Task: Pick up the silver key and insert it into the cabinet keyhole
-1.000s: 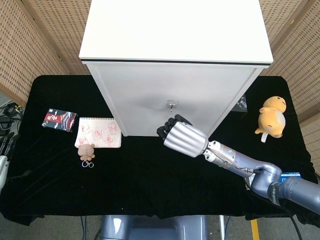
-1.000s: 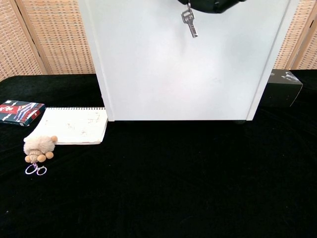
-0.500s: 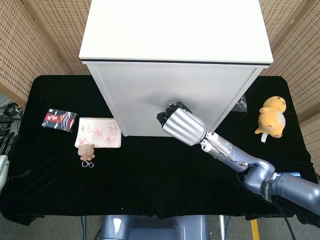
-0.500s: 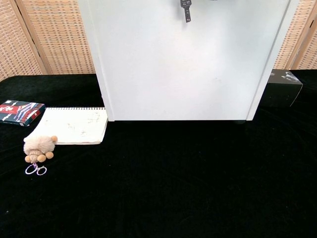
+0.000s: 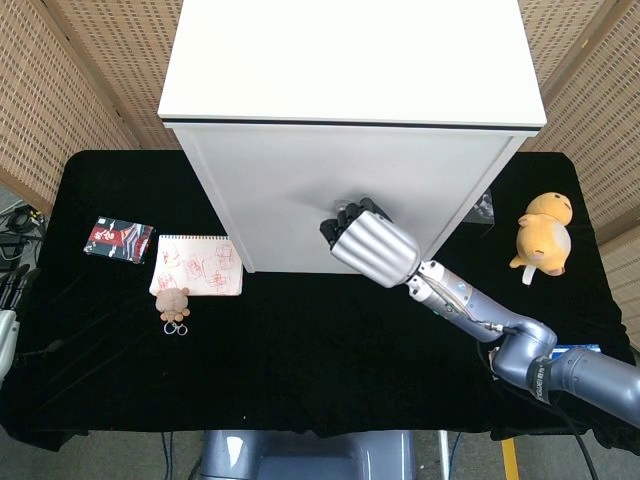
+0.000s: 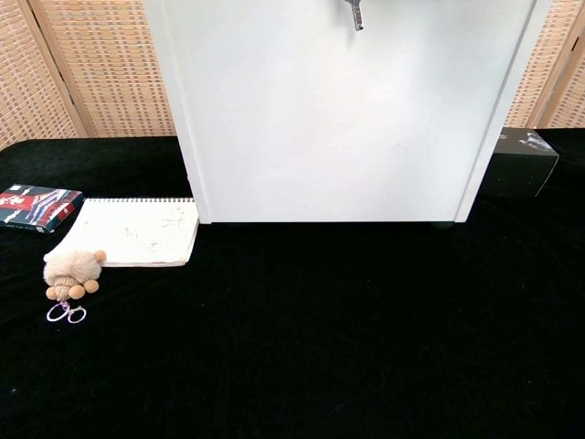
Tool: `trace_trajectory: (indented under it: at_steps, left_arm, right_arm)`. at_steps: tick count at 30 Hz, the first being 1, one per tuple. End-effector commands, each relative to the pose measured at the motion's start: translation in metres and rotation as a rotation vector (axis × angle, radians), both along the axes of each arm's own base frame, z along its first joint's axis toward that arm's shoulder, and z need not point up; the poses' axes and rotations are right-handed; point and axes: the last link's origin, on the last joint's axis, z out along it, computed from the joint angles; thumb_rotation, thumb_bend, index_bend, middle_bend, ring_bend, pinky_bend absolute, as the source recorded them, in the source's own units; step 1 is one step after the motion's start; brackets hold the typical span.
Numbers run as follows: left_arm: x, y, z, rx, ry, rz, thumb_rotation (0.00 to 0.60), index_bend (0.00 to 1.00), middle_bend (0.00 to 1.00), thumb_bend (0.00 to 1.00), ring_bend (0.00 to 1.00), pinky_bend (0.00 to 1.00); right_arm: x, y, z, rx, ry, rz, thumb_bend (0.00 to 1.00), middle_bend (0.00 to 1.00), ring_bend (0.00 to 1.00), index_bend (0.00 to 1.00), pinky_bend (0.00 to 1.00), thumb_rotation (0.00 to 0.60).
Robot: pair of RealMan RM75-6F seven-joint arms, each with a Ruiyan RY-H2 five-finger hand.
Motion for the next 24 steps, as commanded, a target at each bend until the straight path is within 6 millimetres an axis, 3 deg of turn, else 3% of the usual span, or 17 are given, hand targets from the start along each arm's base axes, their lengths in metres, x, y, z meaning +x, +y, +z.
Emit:
trace_trajectory:
  at_steps: [1, 24]
  left_arm:
    - [0.0001, 0.0000, 0.0002, 0.001, 0.000, -0.001, 0.600, 0.00, 0.00, 0.00, 0.00, 0.00]
    - [0.0008, -0.0014, 0.0009, 0.003, 0.000, -0.005, 0.600, 0.00, 0.00, 0.00, 0.00, 0.00]
  right_arm:
    - [-0.0007, -0.0001, 0.0006, -0.001, 0.002, -0.003, 0.59, 0.86, 0.84, 0.67, 1.00, 0.600]
    - [-0.0071, 0.0012, 0.0040, -0.004, 0.004, -0.024, 0.57, 0.86, 0.84, 0.63, 1.00, 0.600]
